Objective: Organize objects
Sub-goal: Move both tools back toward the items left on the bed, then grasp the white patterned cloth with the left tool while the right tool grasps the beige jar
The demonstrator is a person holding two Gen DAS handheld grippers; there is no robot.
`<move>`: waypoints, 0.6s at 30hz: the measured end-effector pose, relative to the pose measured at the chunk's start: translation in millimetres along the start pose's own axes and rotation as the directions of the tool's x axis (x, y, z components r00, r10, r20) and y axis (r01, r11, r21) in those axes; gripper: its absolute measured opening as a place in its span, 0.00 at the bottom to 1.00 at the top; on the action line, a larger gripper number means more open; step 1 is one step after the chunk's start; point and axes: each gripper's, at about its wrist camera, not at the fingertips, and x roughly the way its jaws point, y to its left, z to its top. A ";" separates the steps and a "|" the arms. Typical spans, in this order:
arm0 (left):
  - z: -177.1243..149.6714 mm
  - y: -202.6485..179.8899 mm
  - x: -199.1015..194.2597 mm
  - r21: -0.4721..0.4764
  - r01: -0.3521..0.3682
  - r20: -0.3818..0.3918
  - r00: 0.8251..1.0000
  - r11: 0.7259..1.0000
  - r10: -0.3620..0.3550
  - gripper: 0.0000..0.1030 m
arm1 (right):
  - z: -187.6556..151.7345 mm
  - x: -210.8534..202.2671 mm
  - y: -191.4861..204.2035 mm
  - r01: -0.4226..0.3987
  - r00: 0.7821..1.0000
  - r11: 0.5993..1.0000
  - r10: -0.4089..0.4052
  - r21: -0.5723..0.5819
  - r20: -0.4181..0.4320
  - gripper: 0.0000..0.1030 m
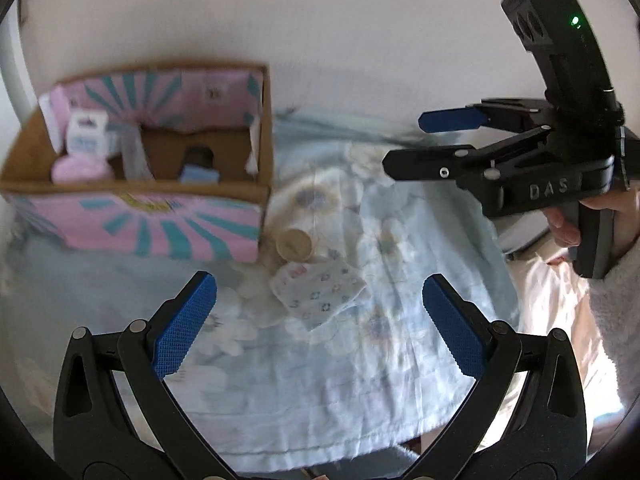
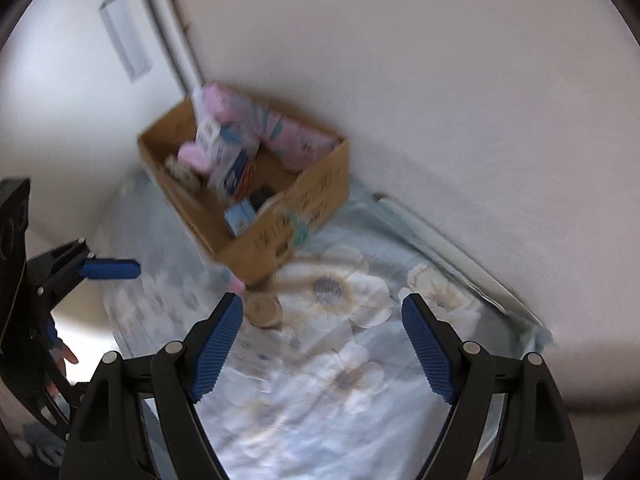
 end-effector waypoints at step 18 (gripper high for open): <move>-36.8 -11.5 87.5 -0.097 -0.088 0.109 0.989 0.991 0.098 0.74 | -13.1 109.1 8.0 -0.282 0.958 0.937 0.262 -0.205 -0.119 0.58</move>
